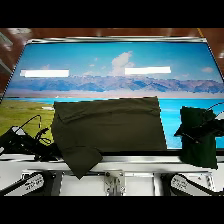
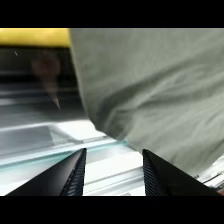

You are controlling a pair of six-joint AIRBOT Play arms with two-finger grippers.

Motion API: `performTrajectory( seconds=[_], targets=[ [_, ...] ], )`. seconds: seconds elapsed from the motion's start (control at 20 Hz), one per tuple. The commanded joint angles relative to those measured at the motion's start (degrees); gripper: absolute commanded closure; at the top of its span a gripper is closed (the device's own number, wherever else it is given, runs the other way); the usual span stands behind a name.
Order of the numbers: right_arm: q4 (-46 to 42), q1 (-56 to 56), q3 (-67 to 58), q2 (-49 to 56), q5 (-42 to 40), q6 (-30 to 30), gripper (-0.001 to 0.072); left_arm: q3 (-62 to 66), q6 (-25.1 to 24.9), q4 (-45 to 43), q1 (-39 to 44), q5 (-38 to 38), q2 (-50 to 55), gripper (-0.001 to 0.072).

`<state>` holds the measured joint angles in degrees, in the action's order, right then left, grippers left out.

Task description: Fold the shirts.

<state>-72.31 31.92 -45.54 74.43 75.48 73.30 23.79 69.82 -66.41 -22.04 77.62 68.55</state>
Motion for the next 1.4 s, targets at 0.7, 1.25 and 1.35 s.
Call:
performTrajectory(
  seconds=[0.7, 1.25, 1.35],
  targets=[
    [0.98, 0.00, 5.53, -0.02, 4.09, -1.25, 0.0037, 0.11, -0.35, 6.47, 1.81, -4.98, 2.29, 0.0668],
    [8.00, -6.51, 12.57, 2.49, -5.84, -1.75, 0.0164, 0.13, -0.37, 6.45, 1.81, -4.55, 2.14, 0.0667],
    [8.02, -9.09, 12.50, 2.03, -7.43, -1.77, 0.0528, 0.46, -1.18, 6.45, 1.81, -4.61, 1.18, 0.0668]
  ],
)
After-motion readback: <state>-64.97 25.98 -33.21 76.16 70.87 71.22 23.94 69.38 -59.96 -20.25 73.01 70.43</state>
